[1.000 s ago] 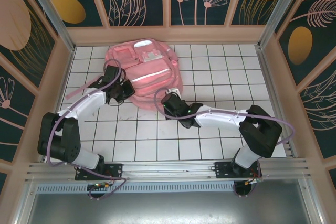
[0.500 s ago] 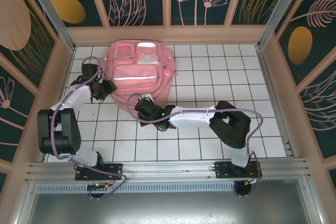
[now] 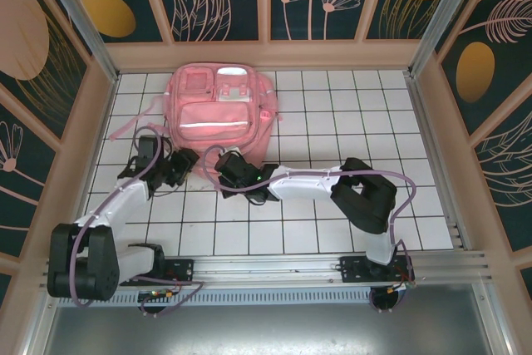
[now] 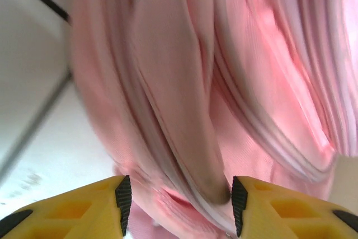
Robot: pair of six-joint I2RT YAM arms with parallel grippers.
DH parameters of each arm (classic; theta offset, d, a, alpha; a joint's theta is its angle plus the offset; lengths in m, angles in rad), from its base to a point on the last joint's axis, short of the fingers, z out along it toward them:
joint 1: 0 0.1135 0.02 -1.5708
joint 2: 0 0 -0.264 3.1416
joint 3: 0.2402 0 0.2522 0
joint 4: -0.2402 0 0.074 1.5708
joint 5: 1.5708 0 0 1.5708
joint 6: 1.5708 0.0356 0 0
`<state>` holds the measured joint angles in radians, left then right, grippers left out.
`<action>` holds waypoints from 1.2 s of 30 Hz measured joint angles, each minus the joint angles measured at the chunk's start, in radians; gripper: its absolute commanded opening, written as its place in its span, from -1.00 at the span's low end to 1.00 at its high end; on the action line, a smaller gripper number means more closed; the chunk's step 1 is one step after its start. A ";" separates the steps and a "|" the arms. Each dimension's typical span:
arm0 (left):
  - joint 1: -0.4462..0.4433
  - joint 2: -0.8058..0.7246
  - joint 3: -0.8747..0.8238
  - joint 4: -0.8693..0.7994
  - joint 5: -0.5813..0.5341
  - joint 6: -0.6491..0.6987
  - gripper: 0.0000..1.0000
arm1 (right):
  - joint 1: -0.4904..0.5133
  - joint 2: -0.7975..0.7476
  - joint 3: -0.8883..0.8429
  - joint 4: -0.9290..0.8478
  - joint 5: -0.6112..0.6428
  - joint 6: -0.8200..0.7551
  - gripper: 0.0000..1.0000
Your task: Pack the student bag
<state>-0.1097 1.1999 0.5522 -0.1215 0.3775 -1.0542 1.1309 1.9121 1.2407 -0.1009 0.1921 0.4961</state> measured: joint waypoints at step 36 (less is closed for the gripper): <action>-0.098 0.023 0.050 -0.028 -0.118 -0.150 -1.00 | -0.282 -0.161 -0.254 0.077 0.150 -0.103 -1.00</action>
<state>-0.2073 1.2232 0.6022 -0.1493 0.2596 -1.2045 0.8486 1.7512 0.9863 -0.0242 0.3420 0.3931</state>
